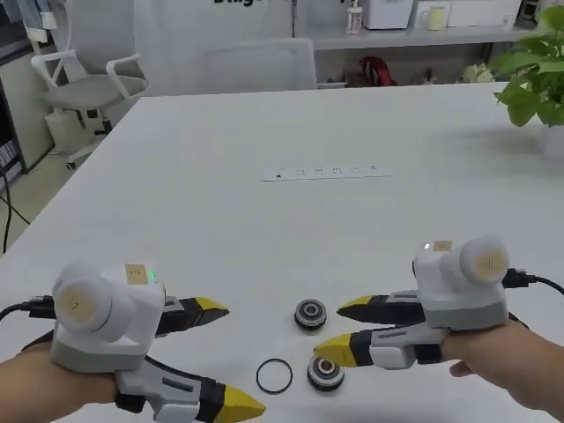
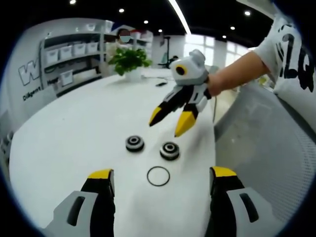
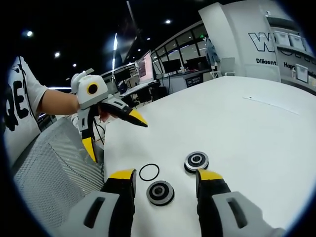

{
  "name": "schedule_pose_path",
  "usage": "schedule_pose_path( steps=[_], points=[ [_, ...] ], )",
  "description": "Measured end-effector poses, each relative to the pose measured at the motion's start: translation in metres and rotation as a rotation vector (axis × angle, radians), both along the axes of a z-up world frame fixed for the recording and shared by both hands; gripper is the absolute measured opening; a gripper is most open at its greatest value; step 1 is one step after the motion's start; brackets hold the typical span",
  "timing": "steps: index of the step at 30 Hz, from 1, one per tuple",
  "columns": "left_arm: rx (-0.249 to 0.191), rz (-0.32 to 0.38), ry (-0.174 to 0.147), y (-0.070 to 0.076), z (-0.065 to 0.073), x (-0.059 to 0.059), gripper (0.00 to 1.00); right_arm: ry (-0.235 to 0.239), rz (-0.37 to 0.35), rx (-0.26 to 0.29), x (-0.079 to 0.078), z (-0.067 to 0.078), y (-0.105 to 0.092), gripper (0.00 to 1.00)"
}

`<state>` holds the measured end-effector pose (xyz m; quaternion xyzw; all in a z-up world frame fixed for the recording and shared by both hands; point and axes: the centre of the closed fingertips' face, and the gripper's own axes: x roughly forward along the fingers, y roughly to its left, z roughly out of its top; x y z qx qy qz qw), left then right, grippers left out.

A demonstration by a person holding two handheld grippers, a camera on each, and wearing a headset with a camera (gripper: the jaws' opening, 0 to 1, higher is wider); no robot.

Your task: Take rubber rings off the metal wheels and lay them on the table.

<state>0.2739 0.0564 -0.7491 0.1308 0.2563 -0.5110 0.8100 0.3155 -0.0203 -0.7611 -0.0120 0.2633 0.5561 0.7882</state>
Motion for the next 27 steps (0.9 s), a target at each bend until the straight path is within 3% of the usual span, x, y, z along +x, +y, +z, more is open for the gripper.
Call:
schedule_pose_path(
  steps=[12,27],
  points=[
    [0.004,-0.016,0.010,-0.009,-0.003,0.005,0.79,0.022,-0.035,0.006,0.002,-0.005,-0.017,0.49],
    [0.017,-0.036,0.034,-0.020,-0.013,0.014,0.73,0.033,-0.011,-0.049,-0.010,-0.031,-0.028,0.49]
  ],
)
